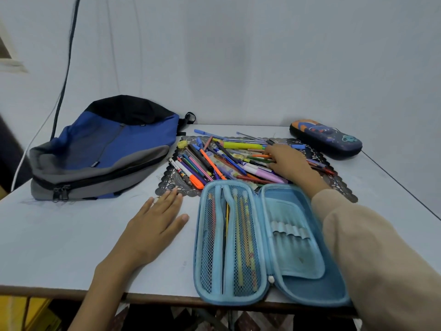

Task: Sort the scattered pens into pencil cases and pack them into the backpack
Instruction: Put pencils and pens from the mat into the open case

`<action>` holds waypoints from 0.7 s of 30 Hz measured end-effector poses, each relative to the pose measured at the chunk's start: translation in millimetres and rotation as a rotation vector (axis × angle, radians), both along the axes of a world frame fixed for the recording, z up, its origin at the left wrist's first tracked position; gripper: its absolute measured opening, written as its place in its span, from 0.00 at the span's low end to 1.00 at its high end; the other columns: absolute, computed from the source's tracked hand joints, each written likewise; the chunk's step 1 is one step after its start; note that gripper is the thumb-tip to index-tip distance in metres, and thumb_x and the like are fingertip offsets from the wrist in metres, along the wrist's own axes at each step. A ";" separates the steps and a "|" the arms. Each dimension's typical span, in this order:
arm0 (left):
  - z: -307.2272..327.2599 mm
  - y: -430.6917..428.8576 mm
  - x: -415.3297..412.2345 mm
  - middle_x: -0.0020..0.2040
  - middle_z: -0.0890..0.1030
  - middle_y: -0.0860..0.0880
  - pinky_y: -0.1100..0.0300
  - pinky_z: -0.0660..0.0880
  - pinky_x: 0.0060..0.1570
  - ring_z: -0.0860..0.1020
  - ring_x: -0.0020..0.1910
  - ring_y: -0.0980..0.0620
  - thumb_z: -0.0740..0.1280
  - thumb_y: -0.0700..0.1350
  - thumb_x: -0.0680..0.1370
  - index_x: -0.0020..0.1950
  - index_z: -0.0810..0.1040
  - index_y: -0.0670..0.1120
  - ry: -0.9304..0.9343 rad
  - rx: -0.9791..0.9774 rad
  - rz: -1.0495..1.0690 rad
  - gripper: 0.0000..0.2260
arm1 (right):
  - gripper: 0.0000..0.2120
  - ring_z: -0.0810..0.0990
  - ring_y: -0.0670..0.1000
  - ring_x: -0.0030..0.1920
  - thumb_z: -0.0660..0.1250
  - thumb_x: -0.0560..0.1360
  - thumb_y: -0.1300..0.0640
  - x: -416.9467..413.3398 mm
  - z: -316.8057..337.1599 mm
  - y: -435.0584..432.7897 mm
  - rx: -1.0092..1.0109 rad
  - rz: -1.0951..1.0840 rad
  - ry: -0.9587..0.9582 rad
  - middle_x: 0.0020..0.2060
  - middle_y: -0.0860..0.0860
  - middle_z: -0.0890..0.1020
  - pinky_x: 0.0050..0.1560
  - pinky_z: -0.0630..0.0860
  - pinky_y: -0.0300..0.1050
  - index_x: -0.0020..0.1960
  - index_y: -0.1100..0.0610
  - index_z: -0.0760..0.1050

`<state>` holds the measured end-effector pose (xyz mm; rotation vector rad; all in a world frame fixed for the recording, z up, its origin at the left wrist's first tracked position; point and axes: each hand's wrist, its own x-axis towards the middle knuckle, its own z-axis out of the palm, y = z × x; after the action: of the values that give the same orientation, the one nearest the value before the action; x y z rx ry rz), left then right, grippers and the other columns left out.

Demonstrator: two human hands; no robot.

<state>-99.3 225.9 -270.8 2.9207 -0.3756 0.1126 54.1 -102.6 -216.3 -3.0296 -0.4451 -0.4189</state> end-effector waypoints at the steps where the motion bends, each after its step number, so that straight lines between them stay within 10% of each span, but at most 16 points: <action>1: -0.4 0.1 0.3 0.79 0.45 0.59 0.61 0.38 0.75 0.40 0.76 0.65 0.24 0.75 0.64 0.80 0.47 0.54 -0.003 -0.004 -0.001 0.50 | 0.08 0.76 0.58 0.55 0.64 0.76 0.61 0.7 -1.3 2.2 -0.044 -0.014 -0.044 0.53 0.56 0.79 0.43 0.68 0.47 0.55 0.57 0.73; 7: -0.8 1.2 0.2 0.79 0.45 0.59 0.60 0.38 0.75 0.41 0.76 0.65 0.26 0.75 0.66 0.80 0.49 0.54 -0.006 -0.021 -0.003 0.47 | 0.09 0.77 0.59 0.52 0.61 0.77 0.60 3.5 6.4 8.2 -0.153 -0.066 0.055 0.52 0.58 0.79 0.41 0.68 0.46 0.56 0.61 0.71; 21: -0.8 0.8 0.0 0.79 0.46 0.59 0.60 0.39 0.76 0.41 0.76 0.64 0.27 0.75 0.66 0.80 0.49 0.54 -0.001 -0.025 0.001 0.47 | 0.16 0.76 0.58 0.43 0.68 0.76 0.46 13.4 52.1 54.6 0.399 -0.176 0.108 0.40 0.54 0.75 0.32 0.63 0.44 0.46 0.59 0.70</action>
<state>-99.3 226.7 -271.6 2.8963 -0.3699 0.1178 67.5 -48.0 -164.2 -2.6908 -0.0737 -0.3060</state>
